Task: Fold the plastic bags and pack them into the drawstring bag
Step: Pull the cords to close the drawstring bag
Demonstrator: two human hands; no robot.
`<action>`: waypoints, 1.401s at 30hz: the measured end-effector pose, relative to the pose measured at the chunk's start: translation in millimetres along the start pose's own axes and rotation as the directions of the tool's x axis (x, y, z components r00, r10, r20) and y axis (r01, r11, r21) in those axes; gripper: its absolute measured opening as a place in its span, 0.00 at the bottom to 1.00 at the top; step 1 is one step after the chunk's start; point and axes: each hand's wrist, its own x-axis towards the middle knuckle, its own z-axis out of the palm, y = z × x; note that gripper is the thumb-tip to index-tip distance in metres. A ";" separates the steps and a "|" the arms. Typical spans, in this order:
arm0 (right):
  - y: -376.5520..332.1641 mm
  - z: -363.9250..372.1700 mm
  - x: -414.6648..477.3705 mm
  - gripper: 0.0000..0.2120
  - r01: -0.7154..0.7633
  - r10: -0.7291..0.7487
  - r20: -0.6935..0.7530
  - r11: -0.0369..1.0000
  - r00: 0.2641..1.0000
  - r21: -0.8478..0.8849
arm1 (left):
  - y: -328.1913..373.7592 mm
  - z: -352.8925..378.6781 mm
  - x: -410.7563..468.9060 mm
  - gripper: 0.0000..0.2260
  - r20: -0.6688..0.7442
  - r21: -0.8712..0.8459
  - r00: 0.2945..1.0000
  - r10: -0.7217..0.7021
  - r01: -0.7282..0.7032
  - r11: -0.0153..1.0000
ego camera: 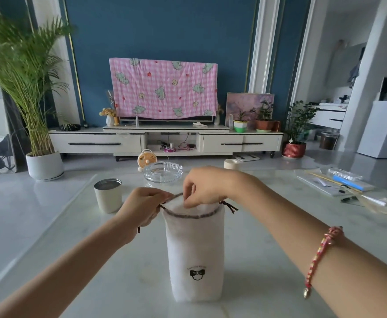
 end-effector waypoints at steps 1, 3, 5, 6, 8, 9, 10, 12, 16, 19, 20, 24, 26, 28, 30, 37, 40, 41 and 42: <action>0.8 2.4 0.7 0.14 -0.018 0.017 -0.014 0.996 1.000 -0.085 | -1.0 -0.2 0.2 0.09 -0.004 -0.006 1.000 -0.005 0.005 1.000; 1.0 6.7 1.6 0.20 -0.044 0.052 0.042 0.983 0.998 -0.179 | -2.7 1.4 0.2 0.10 -0.003 -0.015 1.000 -0.013 0.013 1.000; 1.0 7.3 5.7 0.24 -0.054 0.070 0.101 0.986 0.992 -0.156 | -4.1 2.6 -0.6 0.09 0.004 -0.014 1.000 -0.017 0.017 1.000; 1.0 5.9 7.8 0.24 -0.072 0.085 0.120 0.991 0.989 -0.113 | -4.3 3.2 -1.4 0.09 0.007 -0.013 1.000 -0.015 0.015 1.000; 0.8 4.0 12.8 0.24 -0.112 0.115 0.159 0.993 0.981 -0.029 | -4.4 4.4 -2.2 0.09 0.008 -0.011 1.000 -0.010 0.010 1.000; 0.4 3.6 14.9 0.23 -0.121 0.123 0.185 0.992 0.975 -0.021 | -4.2 5.2 -2.0 0.10 0.004 -0.010 1.000 -0.008 0.008 1.000; 1.1 5.1 16.2 0.21 -0.119 0.122 0.209 0.992 0.970 -0.031 | -4.6 6.9 -1.9 0.10 0.002 -0.008 1.000 -0.009 0.009 1.000; -0.6 8.2 18.6 0.14 -0.094 0.114 0.244 0.991 0.963 -0.093 | -4.9 8.1 -2.1 0.09 0.001 -0.017 1.000 -0.007 0.007 1.000; -4.7 18.3 21.2 0.15 -0.060 0.111 0.274 0.981 0.955 -0.187 | -5.6 11.8 -3.2 0.09 -0.007 -0.057 0.999 0.047 -0.047 0.997; -10.3 25.7 22.2 0.14 -0.012 0.081 0.277 0.970 0.958 -0.241 | -3.4 13.6 -4.1 0.10 -0.031 -0.101 0.996 0.086 -0.089 0.991; -11.8 28.3 23.0 0.14 -0.002 0.075 0.274 0.966 0.959 -0.258 | -2.9 13.4 -4.2 0.10 -0.038 -0.112 0.995 0.089 -0.093 0.989; -9.7 17.8 13.4 0.14 0.014 0.043 0.322 0.985 0.946 -0.173 | -4.2 7.6 -7.4 0.09 -0.031 -0.097 0.996 0.086 -0.089 0.991; -6.4 0.4 0.8 0.16 -0.025 0.003 0.283 0.997 0.959 0.072 | -3.6 1.4 -9.3 0.09 -0.018 -0.074 0.996 0.082 -0.083 0.994; -5.8 -10.2 -7.6 0.13 0.027 -0.052 0.107 0.975 0.993 0.222 | -2.7 -0.7 -9.9 0.09 -0.002 -0.062 0.997 0.072 -0.072 0.995; -10.3 -5.5 -7.5 0.08 0.089 -0.096 0.017 0.961 0.995 0.261 | -2.6 -0.3 -10.1 0.10 -0.006 -0.074 0.998 0.066 -0.067 0.995; -16.3 33.3 10.3 0.13 -0.014 0.026 0.191 0.998 0.981 -0.065 | -2.8 3.4 -16.4 0.08 -0.032 -0.078 0.991 0.127 -0.129 0.989; -16.8 31.6 13.9 0.13 -0.004 0.023 0.207 0.996 0.978 -0.093 | -1.6 3.4 -16.3 0.08 -0.055 -0.091 0.991 0.119 -0.123 0.988; -15.0 27.1 12.6 0.13 0.010 0.003 0.205 0.998 0.979 -0.061 | -0.8 3.7 -16.0 0.08 -0.062 -0.097 0.992 0.111 -0.117 0.988; -12.6 21.1 9.5 0.13 0.014 -0.015 0.189 1.000 0.982 0.005 | -0.3 3.2 -16.4 0.08 -0.063 -0.102 0.993 0.102 -0.108 0.989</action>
